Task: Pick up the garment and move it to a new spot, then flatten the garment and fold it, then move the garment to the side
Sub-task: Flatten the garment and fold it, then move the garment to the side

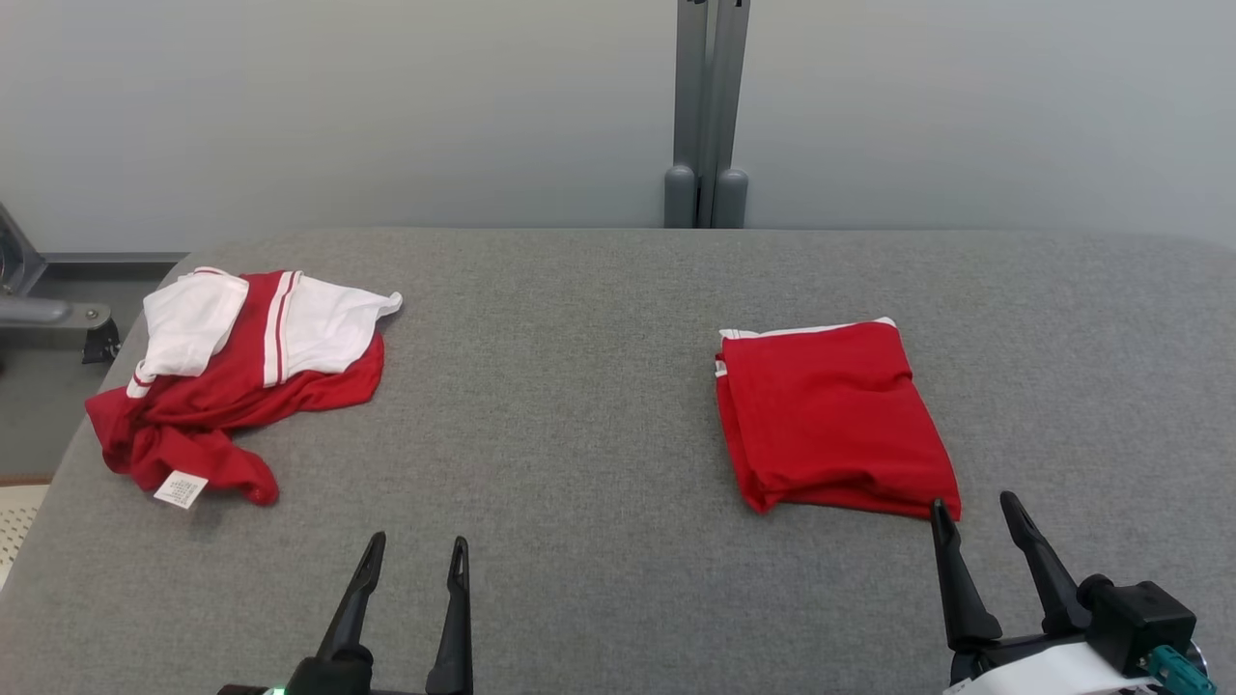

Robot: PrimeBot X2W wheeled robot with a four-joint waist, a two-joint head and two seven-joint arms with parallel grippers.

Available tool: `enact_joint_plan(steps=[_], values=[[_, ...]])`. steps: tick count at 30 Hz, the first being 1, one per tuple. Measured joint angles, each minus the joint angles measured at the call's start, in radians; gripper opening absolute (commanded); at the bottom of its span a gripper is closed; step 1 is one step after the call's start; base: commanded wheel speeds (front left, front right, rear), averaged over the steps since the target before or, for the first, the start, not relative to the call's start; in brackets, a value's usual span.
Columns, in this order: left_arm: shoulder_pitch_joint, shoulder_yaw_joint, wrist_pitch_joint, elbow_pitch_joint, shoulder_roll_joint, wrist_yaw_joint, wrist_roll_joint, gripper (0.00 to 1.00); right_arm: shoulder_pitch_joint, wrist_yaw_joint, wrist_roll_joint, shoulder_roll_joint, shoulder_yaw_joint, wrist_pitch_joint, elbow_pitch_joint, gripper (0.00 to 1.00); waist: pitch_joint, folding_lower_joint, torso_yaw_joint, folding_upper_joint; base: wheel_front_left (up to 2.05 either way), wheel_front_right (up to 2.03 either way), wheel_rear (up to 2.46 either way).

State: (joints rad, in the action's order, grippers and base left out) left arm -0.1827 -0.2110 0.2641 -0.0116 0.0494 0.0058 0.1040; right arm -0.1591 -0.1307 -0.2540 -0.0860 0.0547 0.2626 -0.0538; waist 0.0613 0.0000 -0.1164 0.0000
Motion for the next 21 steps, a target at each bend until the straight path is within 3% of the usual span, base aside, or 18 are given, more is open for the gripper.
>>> enact_joint_plan(steps=[15, 21], values=[[0.004, 0.007, 0.0, 0.001, 0.0, 0.007, -0.008, 1.0, 0.007, 0.0, 0.0, 0.004, -0.001, 0.0, -0.008, 1.0, -0.025, 0.0, -0.001, 0.0, 0.0, 0.0, 0.0], [0.022, 0.004, 0.0, 0.001, 0.0, 0.011, -0.01, 1.0, 0.07, 0.0, -0.066, 0.013, -0.016, 0.0, -0.057, 1.0, -0.053, 0.0, 0.001, 0.0, 0.0, 0.0, 0.0]])
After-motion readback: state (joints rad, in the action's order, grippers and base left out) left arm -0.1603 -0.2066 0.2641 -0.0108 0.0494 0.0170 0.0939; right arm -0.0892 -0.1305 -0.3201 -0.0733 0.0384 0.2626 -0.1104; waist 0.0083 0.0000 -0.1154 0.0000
